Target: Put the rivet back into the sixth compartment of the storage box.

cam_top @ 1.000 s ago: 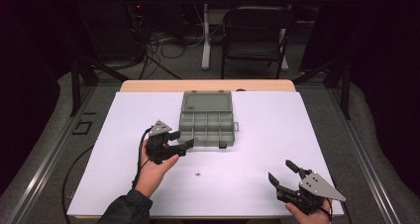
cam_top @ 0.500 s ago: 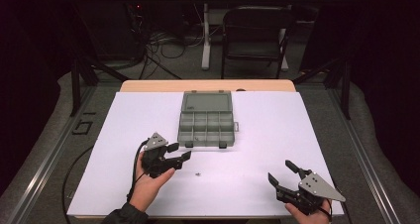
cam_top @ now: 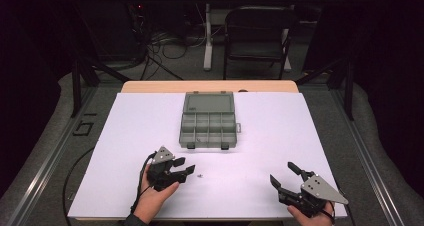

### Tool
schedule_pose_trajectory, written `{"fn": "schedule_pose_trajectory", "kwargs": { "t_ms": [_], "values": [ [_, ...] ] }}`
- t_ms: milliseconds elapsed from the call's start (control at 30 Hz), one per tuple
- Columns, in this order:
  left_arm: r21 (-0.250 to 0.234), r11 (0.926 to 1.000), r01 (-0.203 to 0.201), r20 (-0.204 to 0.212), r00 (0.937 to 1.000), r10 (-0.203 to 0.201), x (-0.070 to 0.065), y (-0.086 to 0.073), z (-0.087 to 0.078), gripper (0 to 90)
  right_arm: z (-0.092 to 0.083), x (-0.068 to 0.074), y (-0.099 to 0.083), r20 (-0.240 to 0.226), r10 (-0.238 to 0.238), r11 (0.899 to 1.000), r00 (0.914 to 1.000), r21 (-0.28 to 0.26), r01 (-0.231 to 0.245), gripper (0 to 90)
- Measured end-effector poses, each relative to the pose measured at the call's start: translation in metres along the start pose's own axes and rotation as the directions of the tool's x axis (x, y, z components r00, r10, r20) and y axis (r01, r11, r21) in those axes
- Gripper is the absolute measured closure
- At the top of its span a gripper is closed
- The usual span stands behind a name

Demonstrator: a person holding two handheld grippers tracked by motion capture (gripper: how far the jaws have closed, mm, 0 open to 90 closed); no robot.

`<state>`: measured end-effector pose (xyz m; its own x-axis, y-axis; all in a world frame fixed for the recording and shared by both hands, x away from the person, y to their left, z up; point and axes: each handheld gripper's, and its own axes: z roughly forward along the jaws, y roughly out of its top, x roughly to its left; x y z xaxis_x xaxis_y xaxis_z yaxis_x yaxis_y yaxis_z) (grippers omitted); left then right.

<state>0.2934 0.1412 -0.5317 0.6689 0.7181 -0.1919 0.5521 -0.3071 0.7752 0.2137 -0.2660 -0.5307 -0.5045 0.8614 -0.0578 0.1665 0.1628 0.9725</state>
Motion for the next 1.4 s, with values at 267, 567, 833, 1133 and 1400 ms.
{"fn": "schedule_pose_trajectory", "kwargs": {
  "t_ms": [267, 567, 833, 1133, 1400],
  "values": [
    [0.042, 0.9991, -0.010, 0.009, 0.9999, 0.010, -0.005, -0.007, 0.013, 56.6, 0.000, 0.000, 0.000, 0.003, 0.005, 1.000, 1.0000, 0.002, -0.005, 28.1],
    [0.070, 0.9975, -0.012, 0.024, 0.9997, 0.010, -0.011, -0.010, 0.026, 60.9, 0.000, 0.000, 0.000, -0.002, 0.004, 1.000, 1.0000, 0.001, -0.004, 28.1],
    [0.091, 0.9958, -0.005, 0.021, 0.9998, 0.003, -0.015, -0.011, 0.036, 65.2, 0.000, 0.000, 0.000, -0.002, 0.003, 1.000, 1.0000, 0.002, -0.003, 28.1],
    [0.111, 0.9937, -0.013, 0.030, 0.9995, 0.009, -0.017, -0.012, 0.042, 70.8, 0.000, 0.000, 0.000, -0.005, 0.003, 1.000, 1.0000, 0.002, -0.003, 28.1],
    [0.108, 0.9938, -0.024, 0.012, 0.9997, 0.022, -0.017, -0.013, 0.042, 74.3, 0.000, 0.000, 0.000, -0.006, 0.003, 1.000, 1.0000, 0.005, -0.003, 28.1]
  ]
}}
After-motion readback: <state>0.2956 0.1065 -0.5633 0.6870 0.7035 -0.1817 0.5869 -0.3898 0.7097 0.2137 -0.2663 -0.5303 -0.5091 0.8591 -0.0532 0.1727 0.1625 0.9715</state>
